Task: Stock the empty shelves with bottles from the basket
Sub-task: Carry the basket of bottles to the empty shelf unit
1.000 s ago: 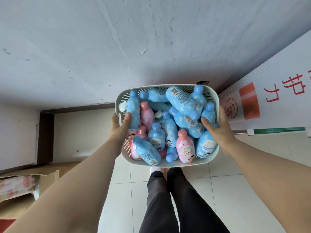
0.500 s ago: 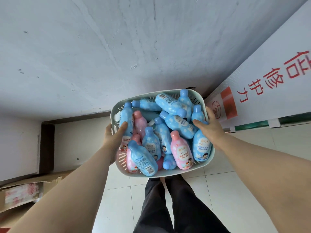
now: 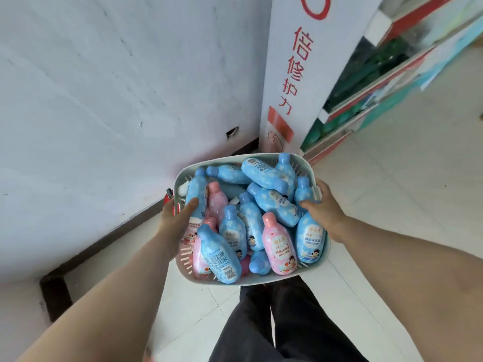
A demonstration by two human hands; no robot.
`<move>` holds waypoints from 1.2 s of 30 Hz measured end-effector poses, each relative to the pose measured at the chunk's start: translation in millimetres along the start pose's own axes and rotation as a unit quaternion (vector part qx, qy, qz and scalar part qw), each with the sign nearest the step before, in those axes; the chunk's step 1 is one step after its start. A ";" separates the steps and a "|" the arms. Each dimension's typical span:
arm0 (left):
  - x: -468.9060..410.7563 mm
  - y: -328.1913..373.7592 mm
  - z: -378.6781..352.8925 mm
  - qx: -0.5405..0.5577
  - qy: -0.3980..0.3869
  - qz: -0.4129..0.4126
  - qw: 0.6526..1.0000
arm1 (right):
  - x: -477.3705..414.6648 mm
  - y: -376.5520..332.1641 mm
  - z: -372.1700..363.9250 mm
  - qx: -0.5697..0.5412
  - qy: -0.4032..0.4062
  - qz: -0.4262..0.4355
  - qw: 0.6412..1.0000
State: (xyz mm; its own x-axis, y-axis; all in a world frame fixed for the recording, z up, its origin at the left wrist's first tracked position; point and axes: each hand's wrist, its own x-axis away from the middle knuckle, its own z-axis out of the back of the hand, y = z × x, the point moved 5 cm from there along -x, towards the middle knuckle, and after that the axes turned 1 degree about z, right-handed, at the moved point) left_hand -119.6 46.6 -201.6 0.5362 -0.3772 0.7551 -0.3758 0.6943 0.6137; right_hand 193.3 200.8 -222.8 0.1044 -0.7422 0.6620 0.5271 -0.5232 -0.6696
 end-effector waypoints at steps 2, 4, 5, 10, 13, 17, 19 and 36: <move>11.8 1.1 -21.7 -0.034 -0.021 -0.009 0.999 | 12.9 23.4 22.2 -0.021 0.022 -0.018 0.999; 22.9 -2.1 -46.4 -0.065 -0.036 -0.017 0.997 | 25.7 49.0 47.0 -0.043 0.044 -0.037 0.997; 27.1 -4.0 -57.0 -0.082 -0.041 -0.019 0.996 | 30.2 59.6 56.8 -0.053 0.052 -0.041 0.996; 61.6 -17.5 -134.5 -0.162 -0.071 -0.036 0.984 | 53.9 116.6 130.2 -0.079 0.095 -0.071 0.990; 86.7 -29.6 -194.4 -0.197 -0.080 -0.047 0.976 | 58.6 153.9 185.4 -0.091 0.109 -0.083 0.986; 120.4 -43.8 -275.1 -0.214 -0.085 -0.042 0.972 | 58.7 187.4 264.4 -0.094 0.114 -0.091 0.985; 137.4 -49.9 -315.4 -0.220 -0.090 -0.037 0.971 | 56.9 198.9 307.0 -0.094 0.120 -0.090 0.984; 159.1 27.5 -643.6 -0.213 -0.200 -0.057 0.955 | -60.6 212.3 587.8 -0.118 0.182 -0.119 0.969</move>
State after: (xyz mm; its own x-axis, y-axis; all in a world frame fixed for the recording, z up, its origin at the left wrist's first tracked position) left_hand 441.8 400.1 -213.0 0.1925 -0.6098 0.7688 0.0546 0.7889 0.6120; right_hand 794.6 380.9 -207.2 -0.3231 -0.6655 0.6729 0.2877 -0.7464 -0.6001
